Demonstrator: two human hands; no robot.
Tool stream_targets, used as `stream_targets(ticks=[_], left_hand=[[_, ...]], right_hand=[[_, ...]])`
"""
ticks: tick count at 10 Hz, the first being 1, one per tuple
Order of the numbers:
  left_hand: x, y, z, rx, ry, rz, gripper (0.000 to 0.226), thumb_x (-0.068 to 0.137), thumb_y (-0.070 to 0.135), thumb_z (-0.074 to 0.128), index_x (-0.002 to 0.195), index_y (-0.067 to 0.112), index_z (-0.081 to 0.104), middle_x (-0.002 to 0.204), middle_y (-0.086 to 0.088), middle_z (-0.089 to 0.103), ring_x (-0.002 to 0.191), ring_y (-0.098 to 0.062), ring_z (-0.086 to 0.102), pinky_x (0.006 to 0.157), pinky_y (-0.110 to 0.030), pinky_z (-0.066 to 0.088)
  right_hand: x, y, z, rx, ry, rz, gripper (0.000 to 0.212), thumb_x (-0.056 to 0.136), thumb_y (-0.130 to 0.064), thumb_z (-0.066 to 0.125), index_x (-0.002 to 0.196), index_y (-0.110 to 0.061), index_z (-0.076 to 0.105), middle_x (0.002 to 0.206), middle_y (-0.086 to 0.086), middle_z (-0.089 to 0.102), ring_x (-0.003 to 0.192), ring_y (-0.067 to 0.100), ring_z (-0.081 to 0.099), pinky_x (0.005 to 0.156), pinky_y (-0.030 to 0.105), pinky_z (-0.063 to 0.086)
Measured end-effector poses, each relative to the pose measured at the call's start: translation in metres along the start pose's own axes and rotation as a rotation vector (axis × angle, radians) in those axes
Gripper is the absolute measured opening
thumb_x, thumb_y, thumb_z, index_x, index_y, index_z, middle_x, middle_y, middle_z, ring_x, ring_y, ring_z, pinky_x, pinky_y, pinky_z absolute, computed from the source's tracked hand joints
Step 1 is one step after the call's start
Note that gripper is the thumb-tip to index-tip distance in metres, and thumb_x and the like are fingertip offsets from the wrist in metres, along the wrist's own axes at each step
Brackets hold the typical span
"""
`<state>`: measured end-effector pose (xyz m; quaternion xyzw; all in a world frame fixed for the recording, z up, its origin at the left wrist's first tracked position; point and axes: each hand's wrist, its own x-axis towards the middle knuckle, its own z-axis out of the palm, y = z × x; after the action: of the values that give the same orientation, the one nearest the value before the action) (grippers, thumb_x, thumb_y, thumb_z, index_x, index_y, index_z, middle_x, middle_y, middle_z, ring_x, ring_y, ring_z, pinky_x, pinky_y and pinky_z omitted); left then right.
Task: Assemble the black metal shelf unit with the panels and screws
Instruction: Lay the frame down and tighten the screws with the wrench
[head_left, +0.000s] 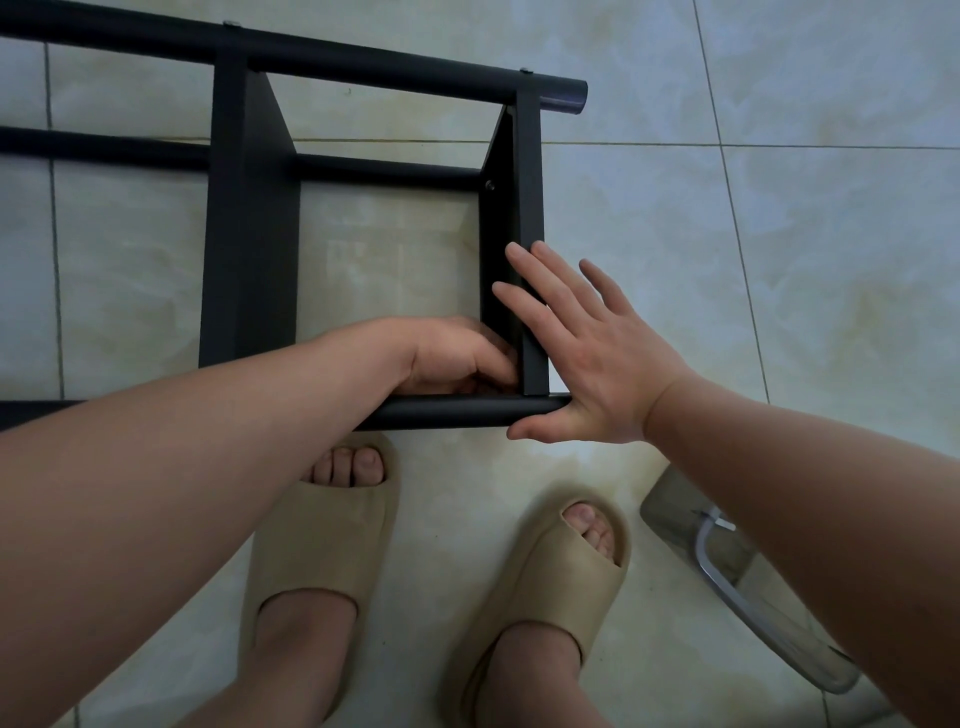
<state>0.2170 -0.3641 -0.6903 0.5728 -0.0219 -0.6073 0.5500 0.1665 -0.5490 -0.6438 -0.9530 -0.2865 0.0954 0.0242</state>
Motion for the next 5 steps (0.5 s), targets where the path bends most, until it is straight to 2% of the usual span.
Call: stream_targets(ticks=[1, 3, 5], left_hand=[[0.0003, 0.0007, -0.0003, 0.02, 0.021, 0.022, 0.011, 0.087, -0.01, 0.055, 0.09, -0.001, 0.061, 0.059, -0.006, 0.057, 0.054, -0.016, 0.056, 0.056, -0.025, 0.046], [-0.001, 0.0016, -0.0005, -0.012, -0.001, 0.047, 0.016, 0.087, -0.014, 0.052, 0.083, 0.0, 0.059, 0.058, -0.005, 0.057, 0.053, -0.014, 0.057, 0.053, -0.022, 0.048], [-0.0024, 0.0032, -0.0011, -0.076, -0.032, 0.048, 0.018, 0.087, -0.016, 0.05, 0.095, -0.003, 0.059, 0.059, -0.005, 0.061, 0.054, -0.014, 0.063, 0.054, -0.022, 0.051]], right_hand=[[0.0001, 0.0003, 0.0, -0.001, -0.003, 0.001, 0.115, 0.077, -0.089, 0.038, 0.159, -0.009, 0.025, 0.169, 0.013, 0.01, 0.157, 0.03, 0.008, 0.122, 0.059, 0.02], [0.0001, 0.0001, -0.0005, 0.006, -0.008, 0.004, 0.116, 0.077, -0.089, 0.038, 0.159, -0.008, 0.026, 0.169, 0.012, 0.01, 0.157, 0.03, 0.007, 0.122, 0.058, 0.019], [0.0003, 0.0002, -0.0009, 0.001, -0.016, 0.007, 0.116, 0.076, -0.09, 0.038, 0.159, -0.009, 0.025, 0.169, 0.012, 0.009, 0.157, 0.029, 0.006, 0.122, 0.059, 0.019]])
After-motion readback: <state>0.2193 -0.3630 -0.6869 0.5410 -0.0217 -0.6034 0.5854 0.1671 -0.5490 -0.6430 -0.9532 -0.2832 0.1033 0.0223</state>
